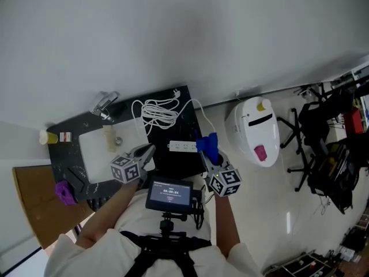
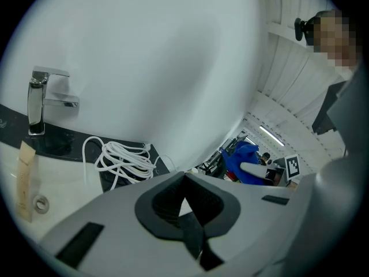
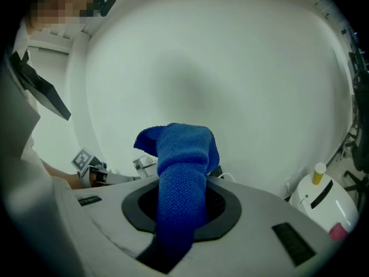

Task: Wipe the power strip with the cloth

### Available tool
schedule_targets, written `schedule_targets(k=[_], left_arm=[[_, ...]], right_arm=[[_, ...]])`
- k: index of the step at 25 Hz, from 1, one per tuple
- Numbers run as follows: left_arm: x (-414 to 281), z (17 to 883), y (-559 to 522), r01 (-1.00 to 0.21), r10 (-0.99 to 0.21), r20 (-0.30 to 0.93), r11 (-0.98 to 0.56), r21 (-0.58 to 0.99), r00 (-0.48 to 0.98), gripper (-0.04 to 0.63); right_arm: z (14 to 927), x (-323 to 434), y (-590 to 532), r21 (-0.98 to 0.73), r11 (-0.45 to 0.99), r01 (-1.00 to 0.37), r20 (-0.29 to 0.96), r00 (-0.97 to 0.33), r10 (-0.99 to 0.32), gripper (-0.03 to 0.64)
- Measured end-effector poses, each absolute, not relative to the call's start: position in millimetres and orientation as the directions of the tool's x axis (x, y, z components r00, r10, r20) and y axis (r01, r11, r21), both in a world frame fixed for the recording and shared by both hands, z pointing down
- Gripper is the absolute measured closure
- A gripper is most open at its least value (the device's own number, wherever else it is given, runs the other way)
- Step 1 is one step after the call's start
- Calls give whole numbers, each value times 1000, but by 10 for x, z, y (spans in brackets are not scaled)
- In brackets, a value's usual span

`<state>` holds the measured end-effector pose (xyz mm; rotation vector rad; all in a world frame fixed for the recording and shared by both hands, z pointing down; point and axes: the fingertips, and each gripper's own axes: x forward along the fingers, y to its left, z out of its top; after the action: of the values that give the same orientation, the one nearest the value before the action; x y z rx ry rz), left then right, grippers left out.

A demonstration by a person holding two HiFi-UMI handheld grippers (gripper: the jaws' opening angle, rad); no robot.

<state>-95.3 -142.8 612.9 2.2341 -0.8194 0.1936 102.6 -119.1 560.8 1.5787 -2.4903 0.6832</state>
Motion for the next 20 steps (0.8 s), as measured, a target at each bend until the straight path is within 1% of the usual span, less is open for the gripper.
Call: schedule_targets(k=[5, 9, 14, 20], left_arm=[[-857, 6186, -1584, -630, -520, 374, -505, 590, 768, 591], [-842, 6233, -1693, -639, -518, 392, -494, 590, 761, 591], [-874, 6358, -1794, -648, -500, 421, -487, 586, 757, 591], [-871, 6431, -1800, -636, -465, 437, -506, 582, 770, 591]], right_arm=[[5792, 1072, -1415, -290, 379, -879, 376, -469, -799, 525], [6071, 991, -1555, -279, 394, -876, 450, -481, -752, 526], [6541, 762, -1667, -300, 416, -859, 544, -512, -665, 526], [6981, 403, -1655, -333, 439, -834, 611, -546, -573, 526]])
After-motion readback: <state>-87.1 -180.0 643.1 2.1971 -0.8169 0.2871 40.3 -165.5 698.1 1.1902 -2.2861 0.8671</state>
